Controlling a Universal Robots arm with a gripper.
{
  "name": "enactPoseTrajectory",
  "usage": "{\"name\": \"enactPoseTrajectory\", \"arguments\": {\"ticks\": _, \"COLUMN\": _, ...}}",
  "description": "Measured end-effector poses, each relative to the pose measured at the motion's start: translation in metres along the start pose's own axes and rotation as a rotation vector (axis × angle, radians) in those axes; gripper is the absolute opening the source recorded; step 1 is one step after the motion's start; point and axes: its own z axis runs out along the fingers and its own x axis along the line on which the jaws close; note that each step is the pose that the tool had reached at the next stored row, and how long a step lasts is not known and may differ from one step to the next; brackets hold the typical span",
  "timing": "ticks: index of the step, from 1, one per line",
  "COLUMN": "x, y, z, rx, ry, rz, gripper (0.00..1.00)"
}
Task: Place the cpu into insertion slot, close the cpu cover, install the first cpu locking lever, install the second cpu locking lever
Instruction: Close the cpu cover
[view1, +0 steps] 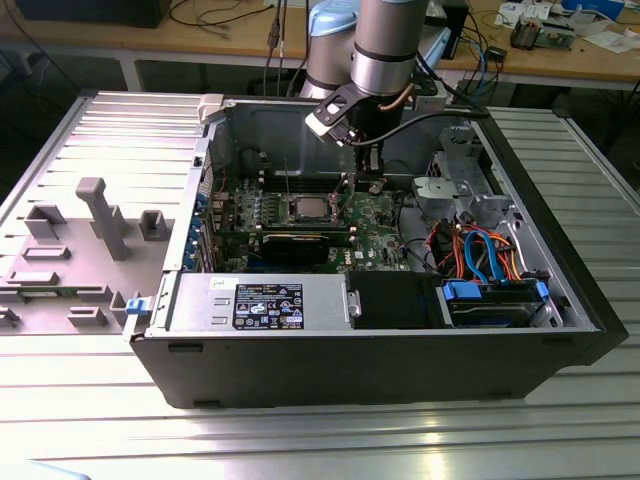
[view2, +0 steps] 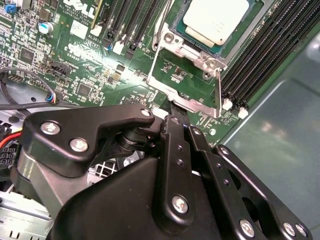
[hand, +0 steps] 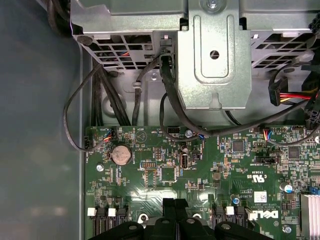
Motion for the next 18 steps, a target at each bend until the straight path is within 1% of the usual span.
{"name": "enactPoseTrajectory", "arguments": {"ticks": 18, "x": 0.0000, "y": -0.0059, "z": -0.0001, "rx": 0.0000, "ry": 0.0000, "rz": 0.000, "gripper": 0.11}}
